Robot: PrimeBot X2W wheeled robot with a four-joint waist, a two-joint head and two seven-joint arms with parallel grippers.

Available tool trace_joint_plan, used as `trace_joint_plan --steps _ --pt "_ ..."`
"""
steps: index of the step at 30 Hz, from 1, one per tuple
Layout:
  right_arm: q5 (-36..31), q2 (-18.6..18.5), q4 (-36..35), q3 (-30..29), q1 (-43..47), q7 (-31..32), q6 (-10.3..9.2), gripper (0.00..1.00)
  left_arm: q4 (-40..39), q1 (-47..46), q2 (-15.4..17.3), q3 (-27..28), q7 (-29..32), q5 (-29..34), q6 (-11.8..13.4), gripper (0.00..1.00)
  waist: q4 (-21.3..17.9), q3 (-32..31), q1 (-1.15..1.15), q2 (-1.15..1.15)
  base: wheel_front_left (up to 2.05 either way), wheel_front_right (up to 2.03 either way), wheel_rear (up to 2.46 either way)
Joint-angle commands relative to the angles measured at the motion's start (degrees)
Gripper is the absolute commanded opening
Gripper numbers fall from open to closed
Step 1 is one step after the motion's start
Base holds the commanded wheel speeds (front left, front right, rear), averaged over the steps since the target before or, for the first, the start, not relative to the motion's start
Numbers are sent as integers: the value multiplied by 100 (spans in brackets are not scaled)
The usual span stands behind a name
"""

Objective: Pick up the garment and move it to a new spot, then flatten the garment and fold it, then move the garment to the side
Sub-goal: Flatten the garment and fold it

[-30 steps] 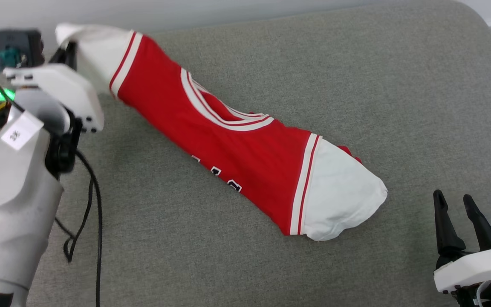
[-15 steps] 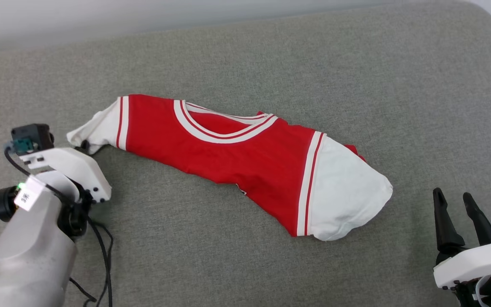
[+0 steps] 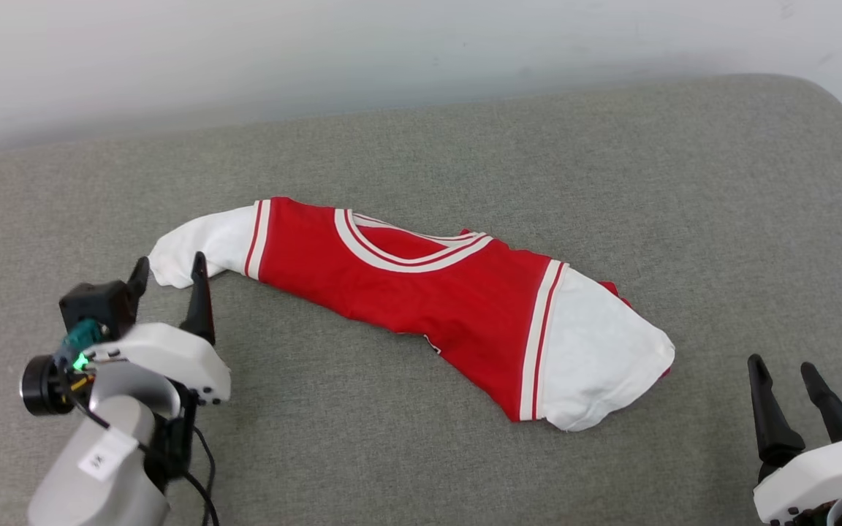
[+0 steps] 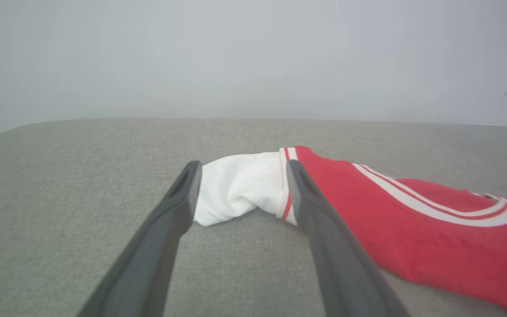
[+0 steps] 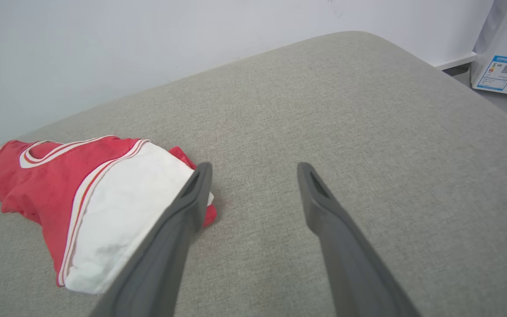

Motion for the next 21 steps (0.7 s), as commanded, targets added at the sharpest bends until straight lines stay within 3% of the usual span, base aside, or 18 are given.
trace_joint_plan --steps 1,11,21 --pt "4 11 -43 -7 91 81 -4 100 -419 308 -58 61 -40 123 147 100 57 -63 1 0 0 0 0" --pt "-36 9 -129 -14 188 400 -4 100 -2580 1823 -150 485 -49 619 872 100 152 -177 1 0 0 0 0" --pt "24 10 -78 4 217 715 -4 100 -3206 2360 -114 453 32 683 1149 100 292 -211 1 0 0 0 0"
